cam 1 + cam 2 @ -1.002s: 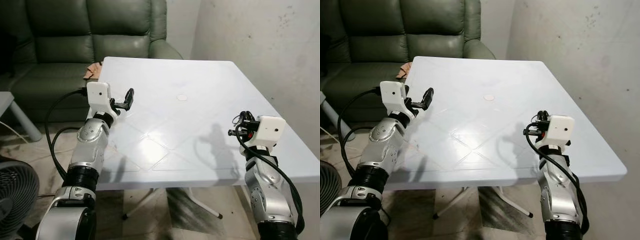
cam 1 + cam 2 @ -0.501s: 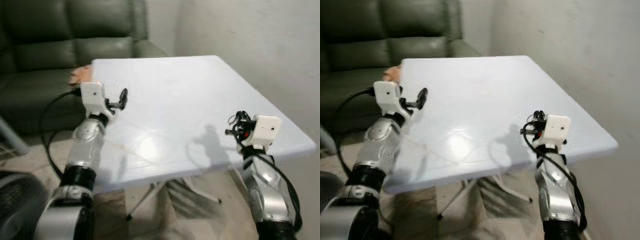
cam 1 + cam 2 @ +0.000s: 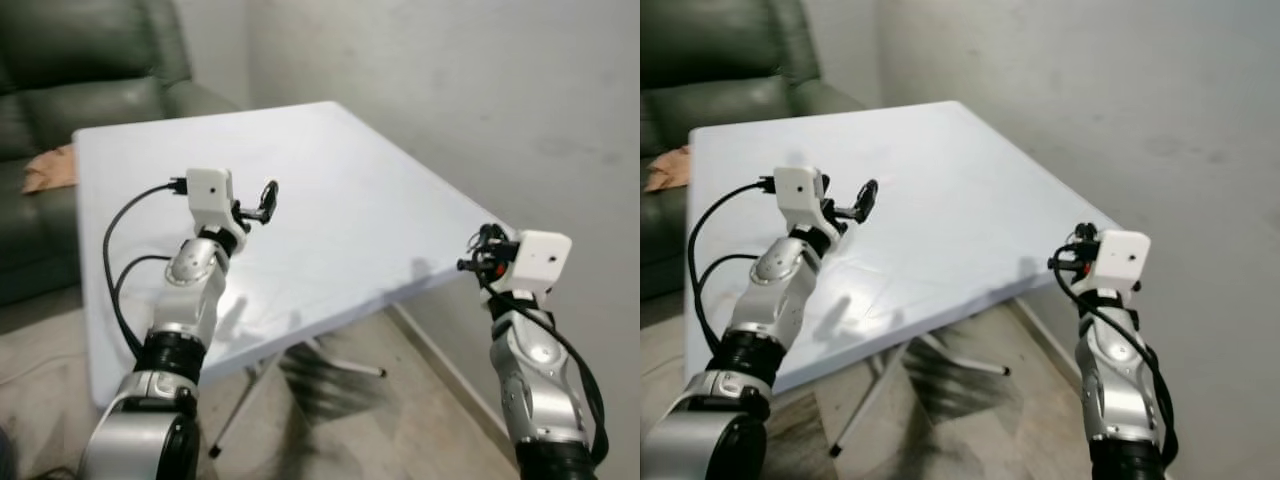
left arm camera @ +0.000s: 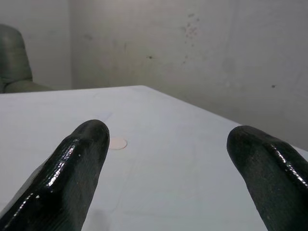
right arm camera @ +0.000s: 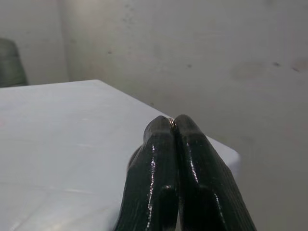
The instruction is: Hang keys on a hook
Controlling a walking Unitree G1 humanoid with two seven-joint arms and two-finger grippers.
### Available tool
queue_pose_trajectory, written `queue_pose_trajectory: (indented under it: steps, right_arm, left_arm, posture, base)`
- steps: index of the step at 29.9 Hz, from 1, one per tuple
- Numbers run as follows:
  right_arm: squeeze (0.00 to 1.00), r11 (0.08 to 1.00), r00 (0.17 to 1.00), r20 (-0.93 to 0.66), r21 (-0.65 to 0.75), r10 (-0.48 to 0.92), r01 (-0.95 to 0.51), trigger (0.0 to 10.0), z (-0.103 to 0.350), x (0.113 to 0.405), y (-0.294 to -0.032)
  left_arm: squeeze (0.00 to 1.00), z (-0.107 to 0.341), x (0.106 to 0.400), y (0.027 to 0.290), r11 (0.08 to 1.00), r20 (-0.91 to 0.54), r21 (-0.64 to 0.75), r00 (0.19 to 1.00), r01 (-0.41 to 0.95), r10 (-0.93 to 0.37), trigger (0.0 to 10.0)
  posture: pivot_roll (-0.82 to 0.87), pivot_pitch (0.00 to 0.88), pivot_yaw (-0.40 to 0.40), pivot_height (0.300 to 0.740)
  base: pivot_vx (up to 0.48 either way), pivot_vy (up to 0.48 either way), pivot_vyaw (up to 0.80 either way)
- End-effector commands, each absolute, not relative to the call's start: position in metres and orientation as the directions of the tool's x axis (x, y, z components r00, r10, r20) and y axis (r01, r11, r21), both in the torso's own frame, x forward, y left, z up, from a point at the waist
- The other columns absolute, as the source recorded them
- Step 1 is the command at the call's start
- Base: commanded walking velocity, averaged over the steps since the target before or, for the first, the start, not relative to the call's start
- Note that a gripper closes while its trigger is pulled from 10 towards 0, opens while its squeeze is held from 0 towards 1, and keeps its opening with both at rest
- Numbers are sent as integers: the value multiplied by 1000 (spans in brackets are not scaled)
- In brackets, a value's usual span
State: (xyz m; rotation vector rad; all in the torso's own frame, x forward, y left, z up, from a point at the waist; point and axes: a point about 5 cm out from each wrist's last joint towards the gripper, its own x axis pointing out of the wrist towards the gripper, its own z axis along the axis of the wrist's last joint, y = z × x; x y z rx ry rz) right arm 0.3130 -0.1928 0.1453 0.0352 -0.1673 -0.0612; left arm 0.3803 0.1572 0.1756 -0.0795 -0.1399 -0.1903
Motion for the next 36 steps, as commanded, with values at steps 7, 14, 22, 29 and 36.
queue_pose_trajectory:
  steps: [7,14,22,29,36]
  right_arm:
    - [0,997,983,167,43,-76,69,10000,148,313,-196]
    - [0,996,983,164,41,-79,74,10000,147,312,-197]
    - [0,997,984,161,36,-76,71,10000,146,312,-197]
    - [0,997,985,155,38,-77,72,10000,146,312,-197]
    - [0,997,985,158,33,-74,70,10000,146,312,-197]
  left_arm:
    - [0,182,381,147,972,169,-57,962,228,-216,10000]
    - [0,180,380,146,971,158,-65,963,229,-217,10000]
    - [0,177,379,143,969,145,-68,963,239,-227,10000]
    - [0,176,378,141,966,135,-75,963,246,-234,10000]
    - [0,175,378,142,968,128,-75,965,239,-229,10000]
  posture:
    - [-1,0,-7,740]
    - [-3,0,-7,740]
    - [-2,0,-7,740]
    - [2,0,-8,740]
    - [2,0,-9,740]
  base:
    - [0,0,-725]
    - [0,0,-725]
    - [0,0,-725]
    - [0,0,-722]
    - [0,0,-427]
